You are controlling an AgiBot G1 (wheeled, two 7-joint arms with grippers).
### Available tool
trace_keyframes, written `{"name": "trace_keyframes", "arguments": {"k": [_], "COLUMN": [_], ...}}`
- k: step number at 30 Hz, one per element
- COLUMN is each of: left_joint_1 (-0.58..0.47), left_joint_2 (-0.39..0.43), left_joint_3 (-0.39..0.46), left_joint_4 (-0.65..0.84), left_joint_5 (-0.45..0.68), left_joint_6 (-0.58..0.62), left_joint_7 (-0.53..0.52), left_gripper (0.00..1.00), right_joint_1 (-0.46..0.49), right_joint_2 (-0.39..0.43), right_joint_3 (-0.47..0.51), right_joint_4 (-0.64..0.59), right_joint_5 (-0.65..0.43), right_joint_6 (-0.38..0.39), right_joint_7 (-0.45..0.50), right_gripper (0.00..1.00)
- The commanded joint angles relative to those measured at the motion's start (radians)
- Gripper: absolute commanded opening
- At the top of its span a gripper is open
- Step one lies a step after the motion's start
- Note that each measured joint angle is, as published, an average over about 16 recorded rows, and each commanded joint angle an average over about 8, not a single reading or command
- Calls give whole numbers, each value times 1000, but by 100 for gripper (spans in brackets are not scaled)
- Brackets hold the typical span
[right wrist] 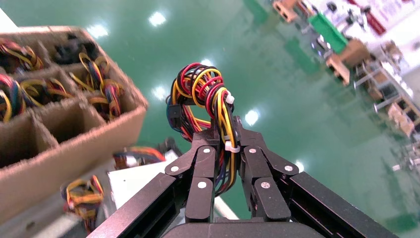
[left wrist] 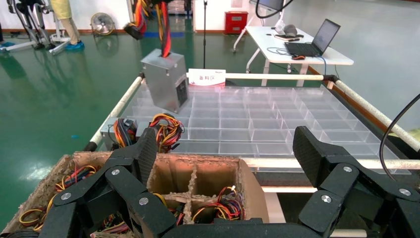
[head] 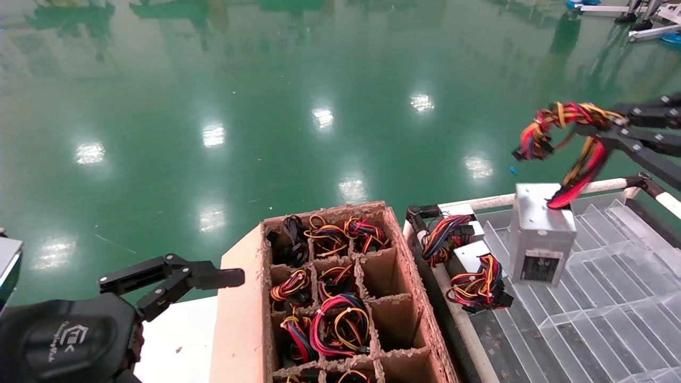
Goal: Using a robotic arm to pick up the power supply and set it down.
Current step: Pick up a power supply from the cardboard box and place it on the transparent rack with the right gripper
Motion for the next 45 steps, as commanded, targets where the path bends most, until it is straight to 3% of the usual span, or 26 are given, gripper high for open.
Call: {"name": "trace_keyframes", "arguments": {"k": [1, 14, 25, 34, 45], "left_joint_1": [0, 0, 0, 0, 0], "left_joint_2": [0, 0, 0, 0, 0], "left_joint_3": [0, 0, 1, 1, 1], "left_joint_4": [0, 0, 0, 0, 0], "left_joint_5": [0, 0, 0, -1, -1], "left_joint_6": [0, 0, 0, 0, 0], "left_joint_7": [0, 0, 0, 0, 1], "left_gripper": [100, 100, 100, 100, 100], "right_joint_1": [-30, -223, -302, -284, -149], "right_joint_2": [26, 116, 132, 84, -43], "right_joint_3": [9, 41, 31, -13, -90], "right_joint_4": [-1, -20, -9, -1, -2], "right_joint_5": [2, 80, 107, 69, -45], "right_joint_6": [12, 46, 19, -42, -112], "right_joint_7": [-8, -75, -126, -138, -93], "right_gripper": [0, 0, 0, 0, 0]}}
